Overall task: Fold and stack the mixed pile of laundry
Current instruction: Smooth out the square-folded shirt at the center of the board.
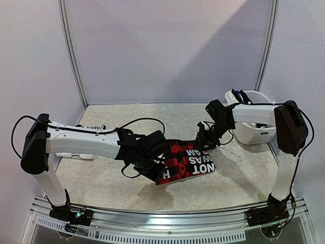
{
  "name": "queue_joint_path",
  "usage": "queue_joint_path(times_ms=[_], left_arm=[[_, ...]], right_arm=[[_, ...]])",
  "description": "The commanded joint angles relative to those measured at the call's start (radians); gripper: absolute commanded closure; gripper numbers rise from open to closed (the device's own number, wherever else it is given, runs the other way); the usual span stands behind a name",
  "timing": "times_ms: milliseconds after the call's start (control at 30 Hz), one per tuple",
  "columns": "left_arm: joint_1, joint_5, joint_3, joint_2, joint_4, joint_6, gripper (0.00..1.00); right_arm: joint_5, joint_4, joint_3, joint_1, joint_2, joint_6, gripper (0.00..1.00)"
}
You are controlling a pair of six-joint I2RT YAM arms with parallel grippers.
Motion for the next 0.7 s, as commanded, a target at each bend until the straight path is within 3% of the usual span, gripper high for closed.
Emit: queue_joint_path(times_ms=[0,100,233,400,667], left_arm=[[0.068,-0.019,-0.020,-0.048,-0.006,-0.126,0.50],[0.091,-0.096,-0.055,-0.118,-0.007,-0.155,0.23],[0.142,-0.083,-0.089,-0.131,0.036,-0.183,0.02],[0.197,-0.010,-0.113,-0.091,0.153,-0.186,0.04],[0.274,0.130,-0.144,0.022,0.361,-0.225,0.21]], right_arm=[[0.012,-0.010,0.031,0.003,0.003,-0.008,0.64],[0.009,-0.013,-0.016,0.002,-0.030,-0.021,0.64],[-0.050,0.040,-0.115,0.017,-0.096,-0.010,0.64],[-0.091,0.056,-0.183,0.051,-0.146,-0.028,0.64],[-0.162,0.080,-0.173,0.059,-0.138,-0.041,0.64]])
